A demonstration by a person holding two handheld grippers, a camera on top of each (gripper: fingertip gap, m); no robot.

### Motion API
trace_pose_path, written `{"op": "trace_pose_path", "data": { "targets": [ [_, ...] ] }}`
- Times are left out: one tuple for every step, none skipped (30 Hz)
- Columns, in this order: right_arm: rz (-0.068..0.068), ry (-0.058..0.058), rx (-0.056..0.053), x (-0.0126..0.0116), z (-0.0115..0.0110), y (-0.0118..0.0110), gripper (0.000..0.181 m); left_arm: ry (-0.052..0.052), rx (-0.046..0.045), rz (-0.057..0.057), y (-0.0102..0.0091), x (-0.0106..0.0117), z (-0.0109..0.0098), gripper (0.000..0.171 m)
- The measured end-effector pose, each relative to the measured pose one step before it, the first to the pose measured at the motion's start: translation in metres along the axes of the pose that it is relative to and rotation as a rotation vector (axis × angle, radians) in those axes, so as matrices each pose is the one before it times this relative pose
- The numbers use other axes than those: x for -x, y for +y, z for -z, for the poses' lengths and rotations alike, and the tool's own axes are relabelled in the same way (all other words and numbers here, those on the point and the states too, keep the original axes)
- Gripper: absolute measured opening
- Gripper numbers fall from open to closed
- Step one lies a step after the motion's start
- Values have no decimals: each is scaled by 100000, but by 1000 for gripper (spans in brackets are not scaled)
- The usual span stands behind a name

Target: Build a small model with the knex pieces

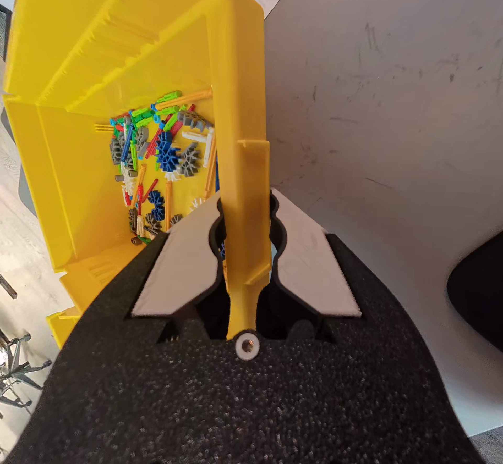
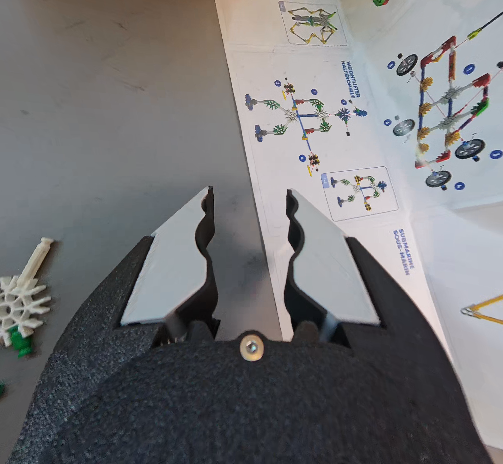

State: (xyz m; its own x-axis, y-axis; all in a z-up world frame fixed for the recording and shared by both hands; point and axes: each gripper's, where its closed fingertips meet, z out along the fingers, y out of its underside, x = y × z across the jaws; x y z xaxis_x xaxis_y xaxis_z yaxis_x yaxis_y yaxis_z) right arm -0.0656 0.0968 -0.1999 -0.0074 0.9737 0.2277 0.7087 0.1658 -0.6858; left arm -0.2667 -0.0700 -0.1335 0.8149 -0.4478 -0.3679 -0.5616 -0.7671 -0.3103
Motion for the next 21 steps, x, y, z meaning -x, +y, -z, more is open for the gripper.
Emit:
{"op": "trace_pose_path", "data": {
  "targets": [
    [-5210,-3068,1156,-308,-875,-266,55,-707,417,-2352,-105,-117,-117,26],
    [-6865,-3756,245,-341,-705,-383,57,-452,-137,-929,-212,-134,-86,26],
    [-6194,-3065,340,-437,-537,-343,60,-42,-570,-761,-238,-141,-50,26],
    [-3429,-2260,1485,-454,-448,-118,63,-39,-620,-692,-191,-77,-9,26],
    [-1646,-2222,3379,-337,-439,236,67,87,-900,-433,-136,-103,0,26],
    [278,-2378,4132,-123,-323,411,67,302,-771,-727,-84,-137,-49,26],
    [1841,-1470,1340,-33,33,-26,66,-335,-337,-973,-66,-95,19,26],
    [2800,-2248,1820,208,48,94,67,16,-325,-1090,-47,-141,-74,26],
    [4492,-969,2271,128,47,255,68,-119,-345,-1010,-113,-102,-63,26],
    [5350,-606,2179,106,62,309,68,-153,-350,-1041,-92,-163,-46,26],
    [4861,-1574,1940,224,129,277,66,-211,-496,-1013,30,-83,-63,26],
    [3379,-3293,1540,427,191,224,64,-201,-526,-1169,-105,-161,-56,26],
    [3266,-3588,1240,463,208,226,62,-223,-481,-1041,-82,-183,-37,26],
    [3561,-2810,1093,397,189,277,61,-315,-424,-1108,-41,-164,-79,26],
    [4251,-2248,1097,395,185,320,59,-402,-389,-1408,18,-253,-64,26],
    [4759,-1724,1120,387,158,339,57,-466,-294,-1399,44,-278,-55,26],
    [4319,-1504,807,383,152,277,54,-448,-390,-1481,31,-343,-81,26],
    [2664,-2173,764,446,128,232,55,-493,-347,-1776,6,-364,-59,26],
    [3001,-2162,1160,447,157,274,56,-612,-139,-1544,-67,-429,-133,26],
    [2471,-1988,1605,396,188,298,56,-669,-109,-1398,79,-335,-11,26],
    [982,-1564,1569,263,192,284,56,-577,-368,-875,77,-321,-1,26]
  ]
}}
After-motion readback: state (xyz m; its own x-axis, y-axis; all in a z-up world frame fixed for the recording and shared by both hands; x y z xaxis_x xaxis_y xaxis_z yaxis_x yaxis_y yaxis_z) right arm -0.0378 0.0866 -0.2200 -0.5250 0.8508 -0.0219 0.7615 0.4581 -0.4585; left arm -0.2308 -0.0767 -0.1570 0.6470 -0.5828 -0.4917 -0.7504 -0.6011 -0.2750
